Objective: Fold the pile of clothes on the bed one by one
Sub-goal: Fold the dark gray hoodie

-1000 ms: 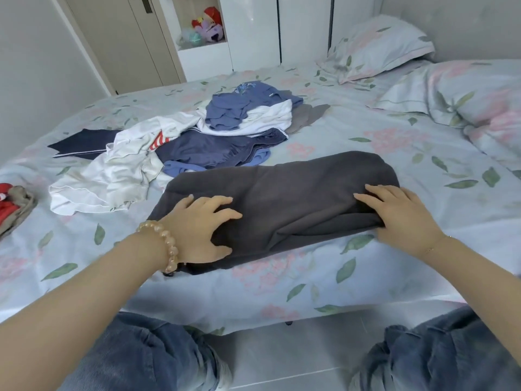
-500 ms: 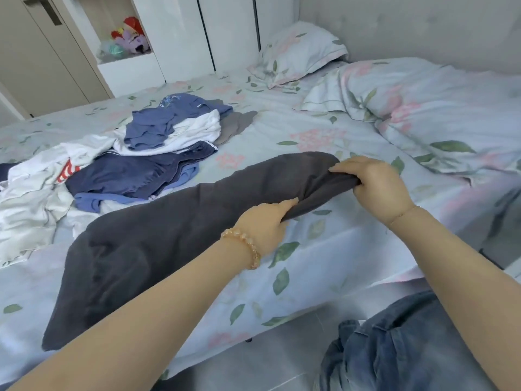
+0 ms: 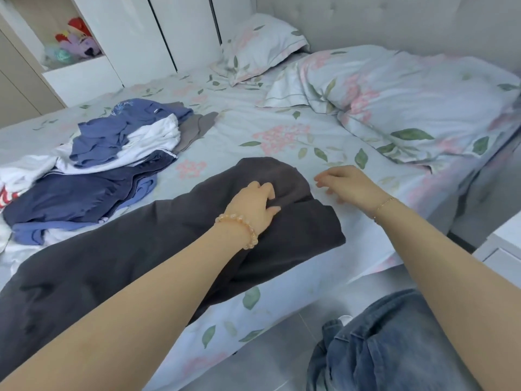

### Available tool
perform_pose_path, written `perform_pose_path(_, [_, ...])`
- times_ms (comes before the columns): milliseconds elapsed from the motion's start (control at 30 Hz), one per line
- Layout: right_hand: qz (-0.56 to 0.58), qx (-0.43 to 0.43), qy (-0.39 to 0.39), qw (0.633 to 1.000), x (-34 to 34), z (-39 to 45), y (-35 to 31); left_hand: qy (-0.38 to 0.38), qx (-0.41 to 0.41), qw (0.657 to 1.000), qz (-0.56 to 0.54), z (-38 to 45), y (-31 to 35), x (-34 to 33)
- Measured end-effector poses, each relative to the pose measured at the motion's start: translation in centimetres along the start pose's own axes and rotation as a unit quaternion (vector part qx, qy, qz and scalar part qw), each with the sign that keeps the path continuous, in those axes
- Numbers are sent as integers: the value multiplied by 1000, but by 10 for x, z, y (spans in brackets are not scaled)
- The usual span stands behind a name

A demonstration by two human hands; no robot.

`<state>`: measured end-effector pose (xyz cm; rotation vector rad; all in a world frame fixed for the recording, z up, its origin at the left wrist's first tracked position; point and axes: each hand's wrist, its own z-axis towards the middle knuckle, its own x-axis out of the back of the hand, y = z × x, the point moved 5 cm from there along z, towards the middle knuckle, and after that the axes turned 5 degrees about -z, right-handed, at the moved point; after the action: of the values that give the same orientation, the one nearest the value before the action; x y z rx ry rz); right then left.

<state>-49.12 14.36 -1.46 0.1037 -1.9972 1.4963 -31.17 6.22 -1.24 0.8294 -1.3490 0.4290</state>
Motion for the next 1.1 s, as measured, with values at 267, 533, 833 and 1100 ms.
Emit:
perform_pose_path(267, [153,89,-50,983,-26,-5,-39,-1,22,914,-406,-7,-23,47])
perform_pose_path(533, [208,-41,32,977,-1,-13,-30,-112,35,882,-455,-21,5,61])
perform_pose_path(833, [58,-57,-93,992,-3,-24,7,63,75,950,-297,20,-26,53])
perform_pose_path(1100, [-19,11,-43,999,-10,-16,3,-38,185,969,-158,75,-63,11])
